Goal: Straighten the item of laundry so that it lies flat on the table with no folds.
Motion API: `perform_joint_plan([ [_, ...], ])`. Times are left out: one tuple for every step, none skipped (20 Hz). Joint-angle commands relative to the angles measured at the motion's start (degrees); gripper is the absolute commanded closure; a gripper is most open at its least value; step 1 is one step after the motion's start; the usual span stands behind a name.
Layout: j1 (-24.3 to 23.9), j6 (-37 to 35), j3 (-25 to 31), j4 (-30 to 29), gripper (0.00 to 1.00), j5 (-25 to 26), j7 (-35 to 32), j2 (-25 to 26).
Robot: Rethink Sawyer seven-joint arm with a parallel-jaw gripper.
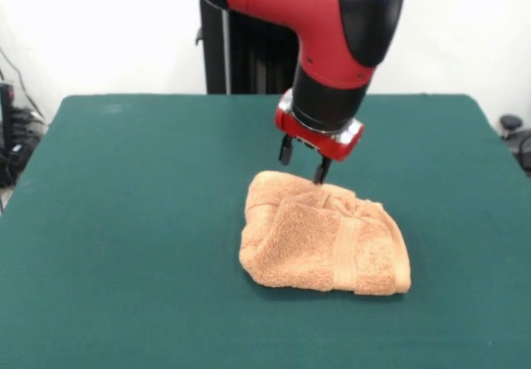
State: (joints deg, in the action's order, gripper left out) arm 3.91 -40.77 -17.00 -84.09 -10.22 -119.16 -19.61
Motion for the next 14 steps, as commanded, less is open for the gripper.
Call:
perform_joint_plan([
  [2.93, 5.26, 5.18, -2.82, 0.0, -2.67, -13.83, 5.64],
  [2.96, 5.04, 5.06, -2.67, 0.0, -2.87, -13.92, 5.77],
  [3.1, 5.15, 4.91, -2.65, 0.0, -2.96, -14.0, 5.88],
  [3.04, 5.09, 4.81, -2.55, 0.0, -3.02, -13.88, 5.99],
  [3.1, 5.24, 4.68, -2.49, 0.0, -3.04, -13.83, 6.16],
  [3.18, 5.39, 4.57, -2.58, 0.0, -3.1, -13.8, 6.21],
  [3.26, 5.84, 4.49, -2.73, 0.0, -3.16, -13.9, 6.36],
  [3.28, 6.19, 4.43, -2.94, 0.0, -3.15, -13.84, 6.38],
  [3.29, 6.43, 4.38, -3.07, 0.0, -3.13, -13.81, 6.45],
  [3.26, 6.49, 4.36, -3.23, 0.0, -3.13, -13.7, 6.35],
  [3.22, 6.54, 4.4, -3.41, 0.0, -3.18, -13.63, 6.2],
  [3.23, 6.31, 4.39, -3.6, 0.0, -3.26, -13.56, 5.82],
  [3.19, 6.02, 4.45, -3.77, 0.0, -3.34, -13.45, 5.43],
  [3.16, 5.76, 4.45, -4.06, 0.0, -3.38, -13.36, 4.88],
])
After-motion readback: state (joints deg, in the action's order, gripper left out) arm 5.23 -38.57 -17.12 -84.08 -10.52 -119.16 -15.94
